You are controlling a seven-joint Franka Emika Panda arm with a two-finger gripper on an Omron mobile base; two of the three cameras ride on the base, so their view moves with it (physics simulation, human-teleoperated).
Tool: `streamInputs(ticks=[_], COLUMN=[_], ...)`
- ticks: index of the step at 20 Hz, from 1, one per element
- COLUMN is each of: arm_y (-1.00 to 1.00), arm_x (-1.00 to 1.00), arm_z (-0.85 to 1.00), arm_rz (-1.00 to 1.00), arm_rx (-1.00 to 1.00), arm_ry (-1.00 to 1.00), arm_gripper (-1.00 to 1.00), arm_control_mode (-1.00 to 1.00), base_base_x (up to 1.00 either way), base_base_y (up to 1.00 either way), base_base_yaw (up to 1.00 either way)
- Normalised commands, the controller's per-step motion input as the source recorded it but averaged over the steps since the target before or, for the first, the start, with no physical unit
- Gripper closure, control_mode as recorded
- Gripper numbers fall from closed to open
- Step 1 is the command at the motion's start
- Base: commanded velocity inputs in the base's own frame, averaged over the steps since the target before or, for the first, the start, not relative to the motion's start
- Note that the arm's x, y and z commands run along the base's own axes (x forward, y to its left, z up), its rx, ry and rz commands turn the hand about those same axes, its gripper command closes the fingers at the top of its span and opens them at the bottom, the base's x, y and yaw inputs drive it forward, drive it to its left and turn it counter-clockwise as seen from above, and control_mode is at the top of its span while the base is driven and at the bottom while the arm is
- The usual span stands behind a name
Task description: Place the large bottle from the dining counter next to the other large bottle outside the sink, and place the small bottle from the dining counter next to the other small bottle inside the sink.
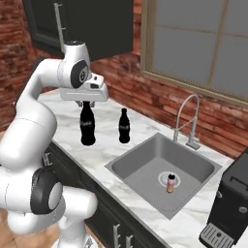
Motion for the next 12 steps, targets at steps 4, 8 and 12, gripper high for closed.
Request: streamInputs(ticks=[4,8,12], arm_y=[0.0,0.0,0.0], arm_x=[0.0,0.0,0.0], arm_z=[0.0,0.0,0.0], arm_rz=[0.0,0.0,0.0], arm_rx=[0.0,0.0,0.0], arm_ry=[0.0,0.0,0.0], arm_gripper=[1.0,1.0,1.0], arm_control_mode=[1.0,1.0,1.0], base_base_x=[0.01,0.2,0.36], base_base_y=[0.06,0.28,0.49], base_base_yaw=[-0.25,-0.22,-0.09])
